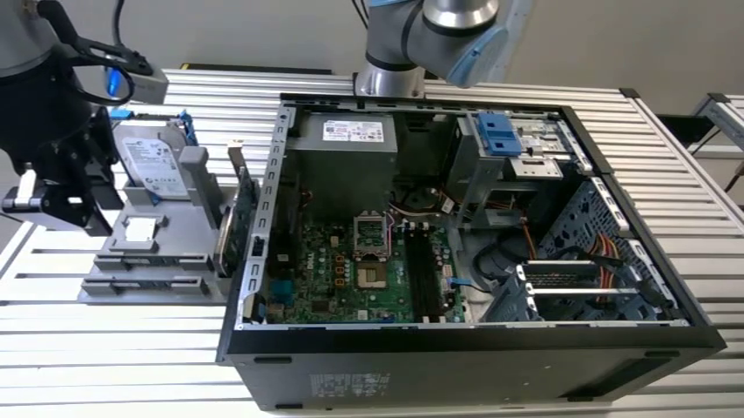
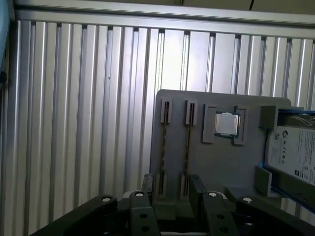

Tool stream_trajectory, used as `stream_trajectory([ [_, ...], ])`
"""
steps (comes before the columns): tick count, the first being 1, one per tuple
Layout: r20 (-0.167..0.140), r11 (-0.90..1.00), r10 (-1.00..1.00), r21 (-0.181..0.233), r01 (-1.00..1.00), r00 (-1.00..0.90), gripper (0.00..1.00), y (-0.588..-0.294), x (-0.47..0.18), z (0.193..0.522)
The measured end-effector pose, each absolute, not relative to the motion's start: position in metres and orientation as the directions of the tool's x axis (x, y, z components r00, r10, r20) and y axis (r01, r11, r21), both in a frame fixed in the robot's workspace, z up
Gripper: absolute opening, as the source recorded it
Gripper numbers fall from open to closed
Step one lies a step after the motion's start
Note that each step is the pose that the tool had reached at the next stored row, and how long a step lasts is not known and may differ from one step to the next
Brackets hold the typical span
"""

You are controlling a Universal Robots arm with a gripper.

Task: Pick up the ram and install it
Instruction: 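Pick up the ram and move it above insertion slot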

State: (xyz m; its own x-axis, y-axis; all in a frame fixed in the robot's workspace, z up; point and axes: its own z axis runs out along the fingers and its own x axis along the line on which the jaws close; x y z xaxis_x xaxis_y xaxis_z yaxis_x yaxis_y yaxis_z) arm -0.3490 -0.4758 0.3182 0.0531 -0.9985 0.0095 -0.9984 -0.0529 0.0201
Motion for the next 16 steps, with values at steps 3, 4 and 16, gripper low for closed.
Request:
stream_trajectory([
  [3,0.009,-0.053,-0.999,0.020,-0.998,0.053,1.00,-0.476,-0.349,0.315],
  [4,0.009,-0.053,-0.999,0.020,-0.998,0.053,1.00,-0.476,-0.349,0.314],
  [16,0.009,-0.053,-0.999,0.020,-0.998,0.053,1.00,-0.476,-0.349,0.304],
])
